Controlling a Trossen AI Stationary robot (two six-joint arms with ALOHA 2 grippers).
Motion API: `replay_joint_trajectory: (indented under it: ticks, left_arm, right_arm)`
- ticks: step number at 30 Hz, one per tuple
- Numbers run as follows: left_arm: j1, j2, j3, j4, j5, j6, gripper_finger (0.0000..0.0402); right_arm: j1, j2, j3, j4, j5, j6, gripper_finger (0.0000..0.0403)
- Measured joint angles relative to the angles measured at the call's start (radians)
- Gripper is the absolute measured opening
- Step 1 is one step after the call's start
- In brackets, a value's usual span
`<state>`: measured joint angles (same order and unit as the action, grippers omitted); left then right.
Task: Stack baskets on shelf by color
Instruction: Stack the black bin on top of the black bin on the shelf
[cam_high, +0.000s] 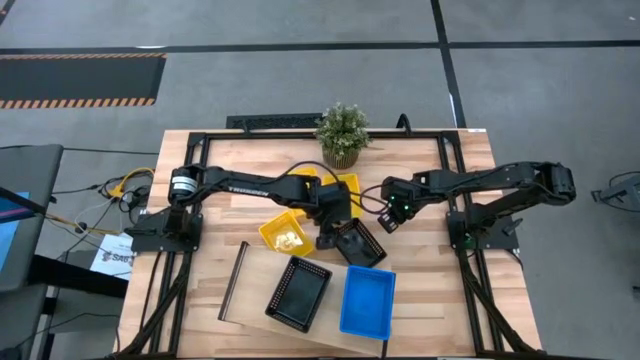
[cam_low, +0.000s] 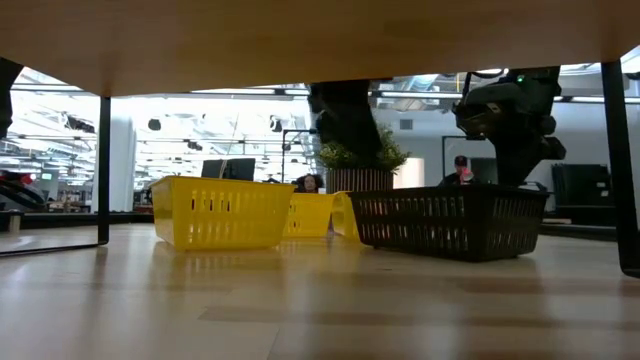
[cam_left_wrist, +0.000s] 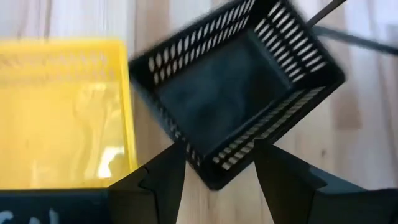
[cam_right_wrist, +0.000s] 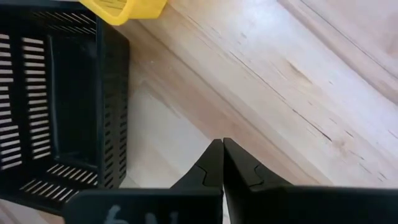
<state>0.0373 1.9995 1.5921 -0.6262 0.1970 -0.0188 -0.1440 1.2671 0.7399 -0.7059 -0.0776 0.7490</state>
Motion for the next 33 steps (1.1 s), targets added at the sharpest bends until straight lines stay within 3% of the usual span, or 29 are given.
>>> replay_joint_trajectory:
  ticks: [6, 20, 27, 33]
  left_arm:
    - [-0.018, 0.000, -0.054, 0.007, -0.096, -0.030, 0.0176]
    - [-0.017, 0.000, -0.110, 0.098, -0.111, -0.100, 0.0176]
    - [-0.017, 0.069, -0.105, 0.093, -0.082, -0.109, 0.0176]
    - [-0.010, 0.085, -0.100, 0.110, -0.126, -0.147, 0.0162]
  right_arm:
    - [0.000, 0.000, 0.000, 0.000, 0.000, 0.001, 0.0020]
    - [0.000, 0.000, 0.000, -0.008, -0.004, 0.001, 0.0022]
    - [0.007, 0.001, 0.000, -0.026, -0.004, 0.002, 0.0017]
    - [0.024, 0.001, 0.000, -0.039, -0.005, 0.002, 0.0020]
